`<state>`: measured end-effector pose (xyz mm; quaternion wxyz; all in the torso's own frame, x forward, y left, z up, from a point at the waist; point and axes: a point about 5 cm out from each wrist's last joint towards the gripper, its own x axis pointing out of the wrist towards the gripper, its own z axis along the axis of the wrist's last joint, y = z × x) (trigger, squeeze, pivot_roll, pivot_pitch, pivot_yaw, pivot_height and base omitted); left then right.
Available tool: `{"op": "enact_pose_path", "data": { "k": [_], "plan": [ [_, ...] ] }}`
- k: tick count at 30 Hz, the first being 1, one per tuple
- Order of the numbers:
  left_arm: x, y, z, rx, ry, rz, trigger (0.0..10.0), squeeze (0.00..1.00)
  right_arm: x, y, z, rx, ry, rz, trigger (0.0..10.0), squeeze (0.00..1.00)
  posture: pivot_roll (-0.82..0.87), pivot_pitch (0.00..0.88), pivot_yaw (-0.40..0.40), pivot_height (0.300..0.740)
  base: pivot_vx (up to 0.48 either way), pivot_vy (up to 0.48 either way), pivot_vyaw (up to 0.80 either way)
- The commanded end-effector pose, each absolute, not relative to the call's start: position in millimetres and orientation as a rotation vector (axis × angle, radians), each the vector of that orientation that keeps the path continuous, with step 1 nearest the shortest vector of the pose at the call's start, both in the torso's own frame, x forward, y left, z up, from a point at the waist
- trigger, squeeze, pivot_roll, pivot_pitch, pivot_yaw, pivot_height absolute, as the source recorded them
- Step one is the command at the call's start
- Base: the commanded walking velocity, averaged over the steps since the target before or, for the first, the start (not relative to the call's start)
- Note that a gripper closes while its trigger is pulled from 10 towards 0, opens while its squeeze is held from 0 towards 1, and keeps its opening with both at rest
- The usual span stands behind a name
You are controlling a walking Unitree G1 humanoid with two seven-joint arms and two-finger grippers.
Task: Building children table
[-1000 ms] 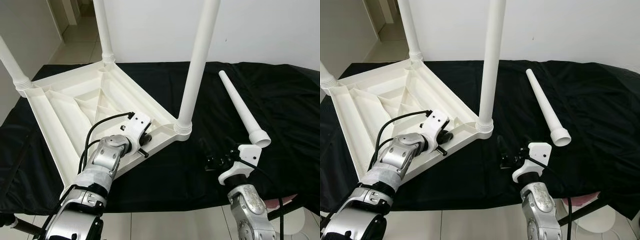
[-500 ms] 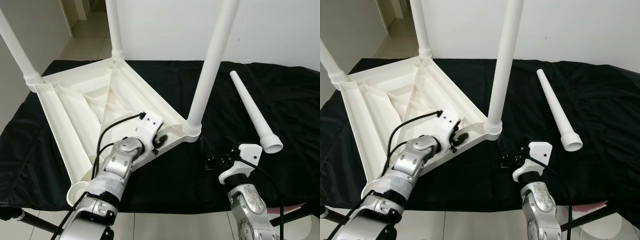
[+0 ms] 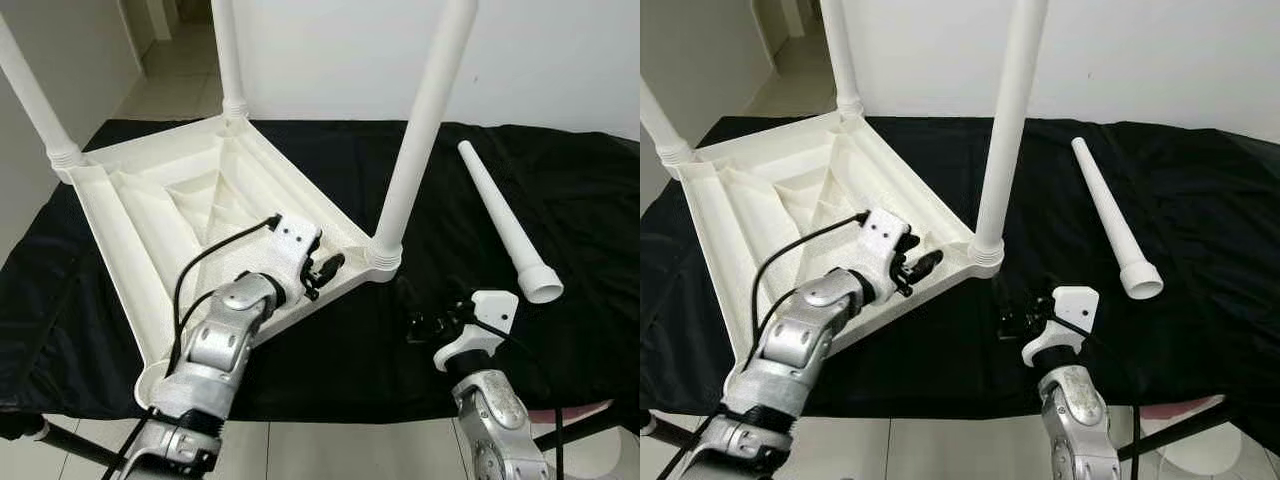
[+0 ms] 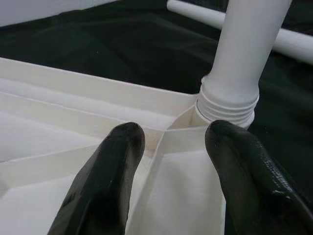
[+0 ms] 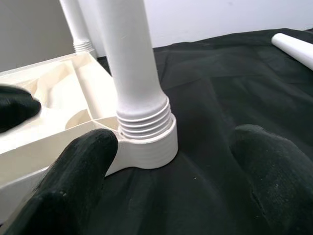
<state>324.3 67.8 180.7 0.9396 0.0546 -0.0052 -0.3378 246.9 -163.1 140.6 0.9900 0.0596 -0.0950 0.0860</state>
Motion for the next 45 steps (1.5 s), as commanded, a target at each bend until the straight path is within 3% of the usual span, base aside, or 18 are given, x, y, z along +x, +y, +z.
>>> {"op": "enact_pose_path", "data": {
  "k": [1, 13, 14, 15, 17, 18, 22, 23, 45],
  "plan": [
    [311.0, 60.0, 178.3, 0.112, 0.004, -0.957, 10.0, 0.0, 247.0, -160.6, 138.5, 0.133, -0.18, 0.208, 10.0, 0.0, 0.0, 0.078, 0.028, 0.74, 0.0, 0.0, 0.0],
    [270.8, 72.6, 177.2, 0.082, -0.049, -1.175, 10.0, 0.0, 269.6, -155.4, 144.5, 0.076, -0.171, 0.393, 10.0, 0.0, 0.03, 0.054, 0.002, 0.74, 0.0, 0.0, 0.0],
    [268.4, 73.7, 178.0, 0.074, -0.05, -1.188, 10.0, 0.0, 271.6, -152.7, 144.5, 0.068, -0.169, 0.436, 5.8, 0.0, 0.03, 0.047, -0.001, 0.74, 0.0, 0.0, 0.0],
    [266.9, 74.4, 179.1, 0.065, -0.051, -1.198, 10.0, 0.0, 273.2, -150.5, 144.4, 0.064, -0.167, 0.471, 1.0, 0.0, 0.03, 0.047, -0.001, 0.74, 0.0, 0.0, 0.0],
    [266.0, 74.8, 179.9, 0.059, -0.052, -1.203, 10.0, 0.0, 274.2, -149.1, 144.3, 0.062, -0.166, 0.492, 1.0, 0.0, 0.03, 0.047, -0.001, 0.74, 0.0, 0.0, 0.0],
    [264.9, 75.3, 181.4, 0.048, -0.055, -1.212, 10.0, 0.0, 276.5, -147.2, 144.3, 0.064, -0.163, 0.52, 0.0, 0.0, 0.04, 0.042, -0.001, 0.74, 0.0, 0.0, 0.0],
    [261.8, 76.4, 185.1, 0.041, -0.066, -1.225, 10.0, 0.0, 285.8, -144.4, 145.0, 0.054, -0.154, 0.555, 0.0, 0.0, 0.05, 0.038, -0.003, 0.74, 0.0, 0.0, 0.0],
    [260.3, 77.3, 186.2, 0.052, -0.071, -1.223, 10.0, 0.0, 292.4, -144.0, 146.5, 0.044, -0.158, 0.553, 10.0, 0.0, 0.06, 0.031, -0.008, 0.74, 0.0, 0.0, 0.0],
    [245.6, 86.2, 185.4, 0.097, -0.026, -1.233, 10.0, 0.0, 350.5, -170.5, 160.2, -0.002, -0.154, 0.51, 10.0, 0.0, 0.1, 0.034, -0.014, 0.74, 0.0, 0.0, 0.0]
  ]
}}
